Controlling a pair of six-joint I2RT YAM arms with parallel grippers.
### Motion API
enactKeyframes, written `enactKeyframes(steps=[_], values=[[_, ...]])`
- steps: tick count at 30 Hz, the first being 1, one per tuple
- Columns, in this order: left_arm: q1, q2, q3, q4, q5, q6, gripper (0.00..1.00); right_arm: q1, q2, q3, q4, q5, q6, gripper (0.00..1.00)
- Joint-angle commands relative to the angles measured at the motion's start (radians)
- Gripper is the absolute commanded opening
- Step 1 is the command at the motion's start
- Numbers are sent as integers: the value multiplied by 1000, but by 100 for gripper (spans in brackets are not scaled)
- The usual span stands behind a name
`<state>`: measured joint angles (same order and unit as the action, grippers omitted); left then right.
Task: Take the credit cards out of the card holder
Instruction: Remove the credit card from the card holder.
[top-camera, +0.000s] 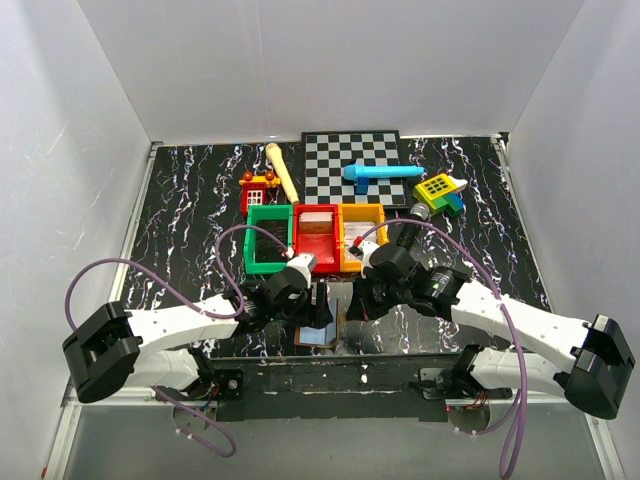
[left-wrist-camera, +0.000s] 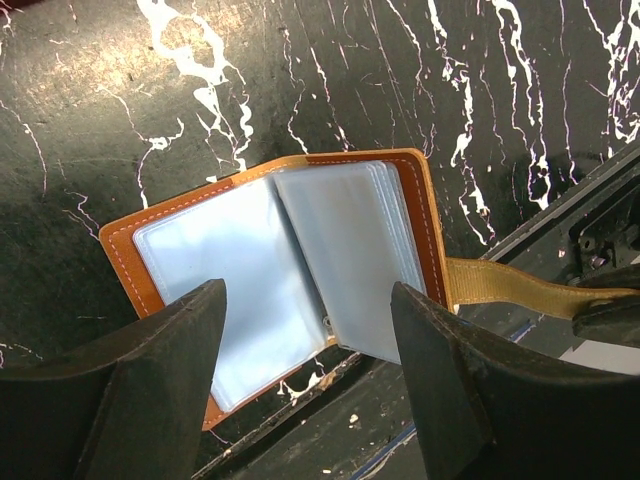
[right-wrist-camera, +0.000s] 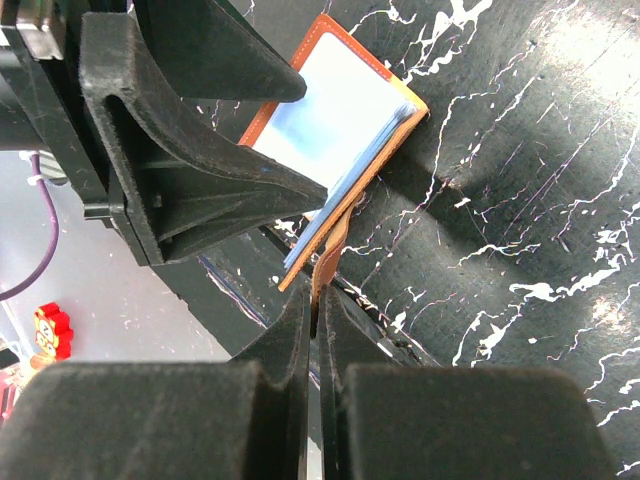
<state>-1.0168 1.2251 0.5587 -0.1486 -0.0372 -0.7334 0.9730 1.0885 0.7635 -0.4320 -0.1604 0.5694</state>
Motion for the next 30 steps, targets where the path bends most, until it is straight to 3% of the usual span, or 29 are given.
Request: enactKeyframes(steps=[1,30], values=[[-3,-58,32,14,-23,-1,68,3,1,17,18,-7,-8,1],[-11,-7,50,9,-3,5,66,3,-1,14,16,-7,-9,1]])
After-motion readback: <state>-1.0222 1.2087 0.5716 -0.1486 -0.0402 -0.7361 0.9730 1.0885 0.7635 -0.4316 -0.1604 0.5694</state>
